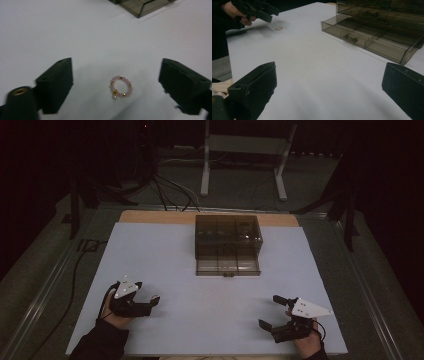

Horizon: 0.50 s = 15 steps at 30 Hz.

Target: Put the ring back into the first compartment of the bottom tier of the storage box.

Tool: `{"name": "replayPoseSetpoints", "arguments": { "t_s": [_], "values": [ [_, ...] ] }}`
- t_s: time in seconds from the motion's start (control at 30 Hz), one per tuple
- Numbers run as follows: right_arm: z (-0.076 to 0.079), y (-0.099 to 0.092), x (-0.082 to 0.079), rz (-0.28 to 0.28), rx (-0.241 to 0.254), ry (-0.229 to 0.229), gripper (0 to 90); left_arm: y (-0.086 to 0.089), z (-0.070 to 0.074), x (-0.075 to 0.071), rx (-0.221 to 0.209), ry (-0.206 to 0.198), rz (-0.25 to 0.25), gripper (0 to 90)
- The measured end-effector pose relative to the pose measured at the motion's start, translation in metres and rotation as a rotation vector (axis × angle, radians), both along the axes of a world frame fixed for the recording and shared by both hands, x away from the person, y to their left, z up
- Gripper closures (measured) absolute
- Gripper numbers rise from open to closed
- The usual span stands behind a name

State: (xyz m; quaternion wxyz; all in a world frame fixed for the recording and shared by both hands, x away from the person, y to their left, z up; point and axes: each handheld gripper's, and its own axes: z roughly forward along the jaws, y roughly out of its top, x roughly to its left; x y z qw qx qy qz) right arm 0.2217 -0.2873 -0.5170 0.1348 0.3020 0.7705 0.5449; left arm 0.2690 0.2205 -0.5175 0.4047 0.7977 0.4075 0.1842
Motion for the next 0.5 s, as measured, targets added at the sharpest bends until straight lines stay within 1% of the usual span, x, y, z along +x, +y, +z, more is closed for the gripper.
{"name": "replayPoseSetpoints", "arguments": {
  "t_s": [0.07, 0.1, 0.13, 0.17, 0.23, 0.3, 0.37, 0.43, 0.47, 0.5],
  "values": [
    [-0.0001, 0.0000, 0.0000, 0.001, -0.001, 0.002, 0.0, 0.0001, -0.0003, 0.0010, 0.001, 0.006, -0.004, 18.7],
    [0.0001, -0.0001, 0.0000, 0.000, 0.000, 0.000, 0.0, 0.0001, -0.0007, 0.0012, 0.002, 0.006, -0.002, 23.5],
    [0.0002, -0.0003, 0.0000, 0.000, 0.001, -0.002, 0.0, 0.0002, -0.0010, 0.0018, 0.008, 0.010, 0.003, 26.4],
    [0.0001, -0.0003, -0.0001, -0.001, 0.000, -0.001, 0.0, 0.0004, -0.0014, 0.0023, 0.001, 0.014, 0.002, 27.6],
    [-0.0001, -0.0003, -0.0002, 0.000, -0.001, 0.001, 0.0, 0.0009, -0.0017, 0.0032, 0.004, 0.018, 0.003, 32.9],
    [0.0001, -0.0004, -0.0001, 0.000, 0.001, 0.000, 0.0, 0.0007, -0.0026, 0.0041, 0.002, 0.027, -0.003, 35.5],
    [0.0001, -0.0004, -0.0003, 0.000, 0.003, 0.000, 0.0, -0.0005, -0.0033, 0.0045, 0.018, 0.024, -0.001, 39.5],
    [0.0001, -0.0004, -0.0005, 0.001, 0.001, 0.000, 0.0, -0.0013, -0.0038, 0.0053, 0.021, 0.035, -0.015, 46.3],
    [0.0002, -0.0005, -0.0004, 0.001, 0.001, -0.003, 0.0, -0.0018, -0.0043, 0.0055, 0.029, 0.035, -0.024, 47.9],
    [0.0004, -0.0005, -0.0004, 0.001, 0.001, -0.004, 0.0, -0.0026, -0.0052, 0.0060, 0.031, 0.043, -0.030, 50.0]
  ]
}}
